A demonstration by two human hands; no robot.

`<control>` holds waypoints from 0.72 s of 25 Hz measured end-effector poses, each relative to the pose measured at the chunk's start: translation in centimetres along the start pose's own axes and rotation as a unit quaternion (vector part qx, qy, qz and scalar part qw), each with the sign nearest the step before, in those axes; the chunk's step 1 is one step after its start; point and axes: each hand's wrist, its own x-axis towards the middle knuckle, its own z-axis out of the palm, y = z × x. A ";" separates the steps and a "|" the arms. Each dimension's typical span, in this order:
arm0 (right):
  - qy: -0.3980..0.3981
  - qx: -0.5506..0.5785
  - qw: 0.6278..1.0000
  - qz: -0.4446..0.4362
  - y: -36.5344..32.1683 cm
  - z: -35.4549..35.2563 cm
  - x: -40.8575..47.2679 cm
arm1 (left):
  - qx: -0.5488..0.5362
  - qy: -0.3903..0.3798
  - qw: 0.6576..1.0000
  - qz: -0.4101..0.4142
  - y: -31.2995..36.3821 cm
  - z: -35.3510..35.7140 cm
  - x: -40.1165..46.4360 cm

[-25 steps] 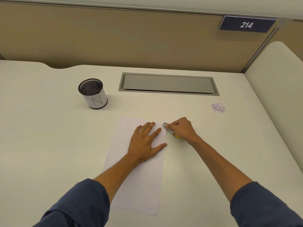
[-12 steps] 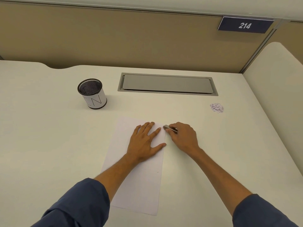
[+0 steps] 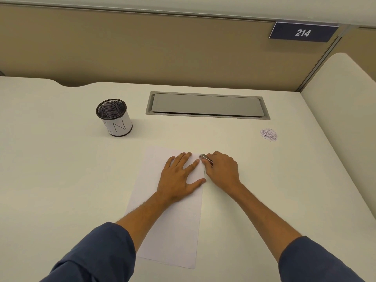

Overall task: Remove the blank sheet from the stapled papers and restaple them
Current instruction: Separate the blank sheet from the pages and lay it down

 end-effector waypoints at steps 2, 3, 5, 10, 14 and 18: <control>-0.062 0.081 0.991 0.091 -0.1 -0.4 0.8 | 0.002 -0.001 1.000 -0.002 0.1 0.0 0.0; -0.086 0.128 0.980 0.129 0.0 -0.7 1.3 | 0.002 0.000 1.000 -0.003 0.1 -0.1 -0.1; -0.124 0.201 0.954 0.186 0.1 -1.2 2.3 | 0.002 -0.001 1.000 -0.007 0.1 -0.1 -0.1; -0.192 0.385 0.834 0.345 0.4 -3.2 3.7 | 0.007 -0.014 1.000 -0.010 0.2 -0.3 0.0; -0.202 0.463 0.794 0.339 1.2 -3.9 2.5 | 0.008 -0.016 1.000 -0.011 0.1 -0.2 -0.1; -0.158 0.514 0.780 0.320 0.4 -3.7 2.9 | 0.005 -0.017 1.000 -0.013 0.2 -0.2 0.0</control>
